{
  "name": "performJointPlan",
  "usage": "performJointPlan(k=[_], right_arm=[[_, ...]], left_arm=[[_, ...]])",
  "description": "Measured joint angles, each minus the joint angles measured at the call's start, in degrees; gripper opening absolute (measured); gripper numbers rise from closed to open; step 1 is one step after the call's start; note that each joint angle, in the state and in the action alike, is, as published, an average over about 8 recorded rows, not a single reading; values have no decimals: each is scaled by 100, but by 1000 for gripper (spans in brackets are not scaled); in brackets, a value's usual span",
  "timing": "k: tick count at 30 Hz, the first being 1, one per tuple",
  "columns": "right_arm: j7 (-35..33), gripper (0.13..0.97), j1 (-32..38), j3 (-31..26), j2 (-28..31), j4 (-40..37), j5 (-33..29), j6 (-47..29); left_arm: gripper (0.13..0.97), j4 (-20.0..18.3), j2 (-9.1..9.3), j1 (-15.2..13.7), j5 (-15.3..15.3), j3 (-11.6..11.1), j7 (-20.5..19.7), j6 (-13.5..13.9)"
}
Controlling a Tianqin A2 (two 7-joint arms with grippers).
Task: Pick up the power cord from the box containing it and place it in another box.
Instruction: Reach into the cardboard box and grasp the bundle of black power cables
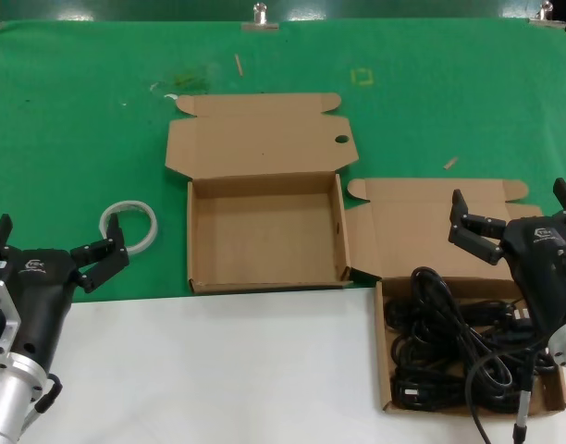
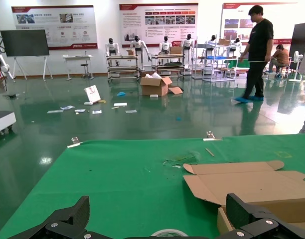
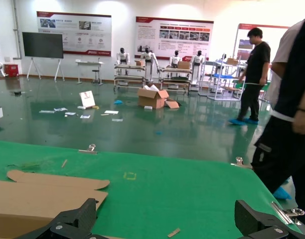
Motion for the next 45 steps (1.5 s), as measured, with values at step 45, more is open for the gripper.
performJointPlan(k=[45], right_arm=[[0, 966, 0, 0, 0, 0, 0, 0]], left_arm=[[966, 0, 0, 0, 0, 0, 0, 0]])
